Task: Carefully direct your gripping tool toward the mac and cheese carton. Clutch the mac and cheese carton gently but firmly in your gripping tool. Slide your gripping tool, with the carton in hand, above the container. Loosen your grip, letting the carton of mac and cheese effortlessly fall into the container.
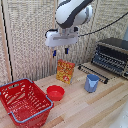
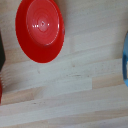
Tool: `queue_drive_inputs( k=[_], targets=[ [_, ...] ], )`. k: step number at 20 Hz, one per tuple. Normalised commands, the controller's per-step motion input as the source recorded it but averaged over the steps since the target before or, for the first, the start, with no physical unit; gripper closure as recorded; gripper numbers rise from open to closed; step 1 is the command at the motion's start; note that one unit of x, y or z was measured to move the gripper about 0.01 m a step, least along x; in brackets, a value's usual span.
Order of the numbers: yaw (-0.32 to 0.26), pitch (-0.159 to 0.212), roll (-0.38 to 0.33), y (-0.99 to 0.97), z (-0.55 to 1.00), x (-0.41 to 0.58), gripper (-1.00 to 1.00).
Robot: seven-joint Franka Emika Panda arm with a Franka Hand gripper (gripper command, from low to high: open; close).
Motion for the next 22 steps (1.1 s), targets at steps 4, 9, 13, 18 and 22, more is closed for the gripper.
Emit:
queue_drive_inputs(
  k=[4, 9, 13, 18, 22],
  targets=[
    [-0.008, -0.032, 0.094, -0.86, -0.13, 0.236, -1.00],
    [0.016, -0.048, 0.110, -0.96, -0.08, 0.265, -1.00],
    [0.087, -0.030, 0.115, -0.74, -0.13, 0.314, -1.00],
    [0.170, -0.001, 0.018, -0.07, -0.29, 0.211, -1.00],
    [0.235, 0.028, 0.000, 0.00, -0.16, 0.106, -1.00]
  ],
)
